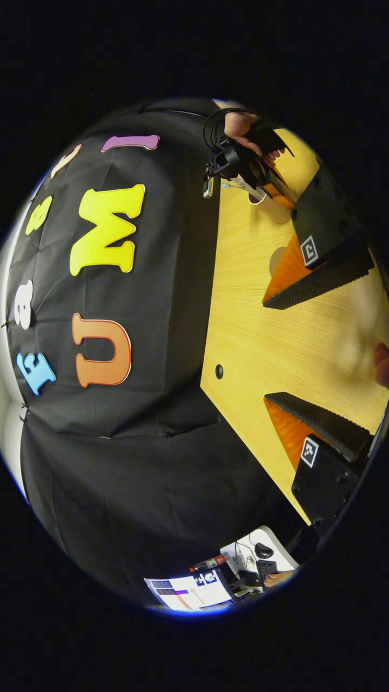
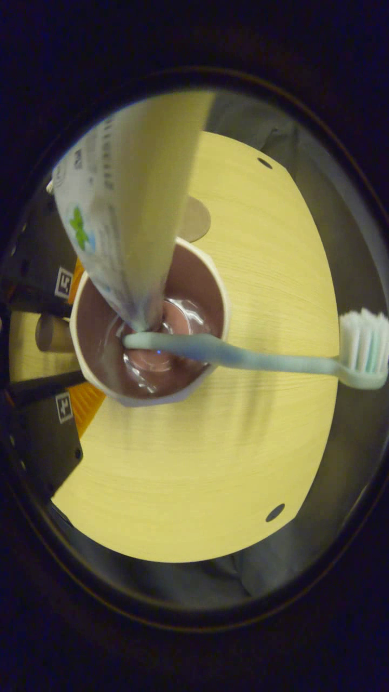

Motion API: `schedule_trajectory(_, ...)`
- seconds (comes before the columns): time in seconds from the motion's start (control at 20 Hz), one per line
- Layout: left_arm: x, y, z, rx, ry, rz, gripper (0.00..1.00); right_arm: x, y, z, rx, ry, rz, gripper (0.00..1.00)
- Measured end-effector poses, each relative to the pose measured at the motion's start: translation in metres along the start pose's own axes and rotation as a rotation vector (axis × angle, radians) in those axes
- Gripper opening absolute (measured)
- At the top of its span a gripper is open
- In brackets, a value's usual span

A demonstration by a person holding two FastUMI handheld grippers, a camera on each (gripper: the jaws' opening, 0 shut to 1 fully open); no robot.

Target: Put the toothbrush and toothpaste on the desktop into the cup, then pick up the cup and place it on the coaster on the desktop.

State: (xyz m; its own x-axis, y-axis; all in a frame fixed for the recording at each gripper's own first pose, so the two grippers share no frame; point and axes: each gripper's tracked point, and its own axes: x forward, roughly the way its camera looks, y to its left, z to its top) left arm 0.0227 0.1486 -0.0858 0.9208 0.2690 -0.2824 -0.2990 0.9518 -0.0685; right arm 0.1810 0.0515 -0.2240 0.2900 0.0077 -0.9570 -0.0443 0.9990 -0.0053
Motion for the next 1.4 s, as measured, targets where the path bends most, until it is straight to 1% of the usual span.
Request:
schedule_trajectory(0.05, 0.001, -0.002, -0.001, 0.0, 0.006, -0.002, 0.98, 0.004, -0.001, -0.003, -0.001, 0.006, -0.011, 0.36)
schedule_trajectory(0.1, 0.002, -0.003, -0.004, 0.001, 0.014, -0.005, 0.98, 0.001, -0.004, 0.001, -0.012, 0.007, -0.018, 0.29)
schedule_trajectory(0.15, 0.003, -0.005, -0.008, 0.003, 0.027, -0.01, 0.98, 0.002, -0.005, 0.0, -0.027, 0.01, -0.024, 0.27)
schedule_trajectory(0.4, 0.005, -0.011, -0.009, 0.005, 0.038, -0.023, 0.98, 0.001, -0.006, 0.002, -0.047, 0.008, -0.033, 0.22)
schedule_trajectory(0.65, 0.003, -0.011, -0.012, -0.01, 0.041, -0.03, 0.98, -0.003, 0.0, 0.005, -0.036, -0.004, -0.038, 0.22)
schedule_trajectory(0.85, -0.003, 0.002, -0.02, -0.016, 0.056, -0.015, 0.98, -0.014, 0.026, 0.015, -0.07, -0.036, -0.032, 0.22)
schedule_trajectory(0.95, -0.006, 0.012, -0.022, -0.011, 0.049, -0.004, 0.98, -0.02, 0.048, 0.019, -0.085, -0.042, -0.016, 0.22)
schedule_trajectory(1.05, -0.006, 0.02, -0.023, -0.023, 0.048, 0.003, 0.98, -0.019, 0.068, 0.026, -0.103, -0.047, -0.001, 0.22)
schedule_trajectory(1.2, -0.012, 0.036, -0.025, -0.032, 0.055, 0.034, 0.98, -0.02, 0.098, 0.03, -0.135, -0.055, 0.01, 0.22)
schedule_trajectory(1.4, -0.016, 0.053, -0.027, -0.041, 0.061, 0.061, 0.98, -0.016, 0.128, 0.03, -0.155, -0.049, 0.024, 0.22)
